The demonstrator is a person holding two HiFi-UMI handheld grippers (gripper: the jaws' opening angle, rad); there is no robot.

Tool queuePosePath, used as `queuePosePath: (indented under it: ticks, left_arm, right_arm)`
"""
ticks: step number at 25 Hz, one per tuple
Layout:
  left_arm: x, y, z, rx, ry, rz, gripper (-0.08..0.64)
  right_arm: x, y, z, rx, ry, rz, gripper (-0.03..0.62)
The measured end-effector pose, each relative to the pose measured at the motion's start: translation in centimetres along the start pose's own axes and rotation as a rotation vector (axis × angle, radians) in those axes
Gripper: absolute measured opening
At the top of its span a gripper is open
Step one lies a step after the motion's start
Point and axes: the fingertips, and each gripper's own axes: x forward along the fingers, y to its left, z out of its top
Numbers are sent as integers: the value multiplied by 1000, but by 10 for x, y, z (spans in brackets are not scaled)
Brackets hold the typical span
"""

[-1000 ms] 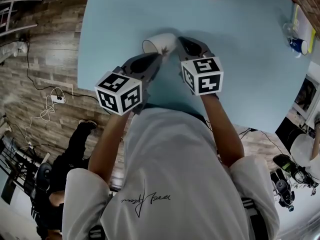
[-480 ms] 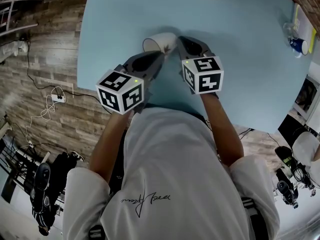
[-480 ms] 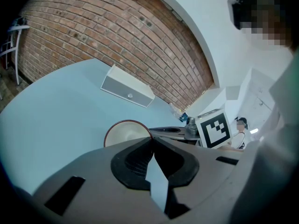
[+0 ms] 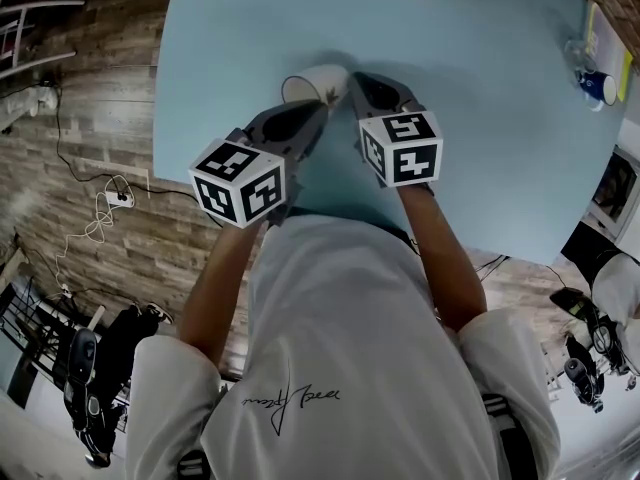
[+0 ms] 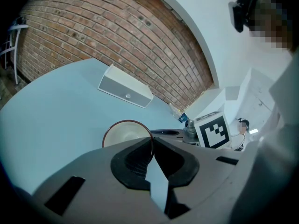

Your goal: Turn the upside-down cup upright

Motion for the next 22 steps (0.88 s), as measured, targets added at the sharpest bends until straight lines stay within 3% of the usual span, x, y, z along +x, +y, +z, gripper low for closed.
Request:
queuePosePath:
  ticks: [22]
  left_arm:
    - [10, -7, 4, 13, 0, -10, 26]
  right_arm:
    - [0, -2, -4, 14, -7, 2, 20]
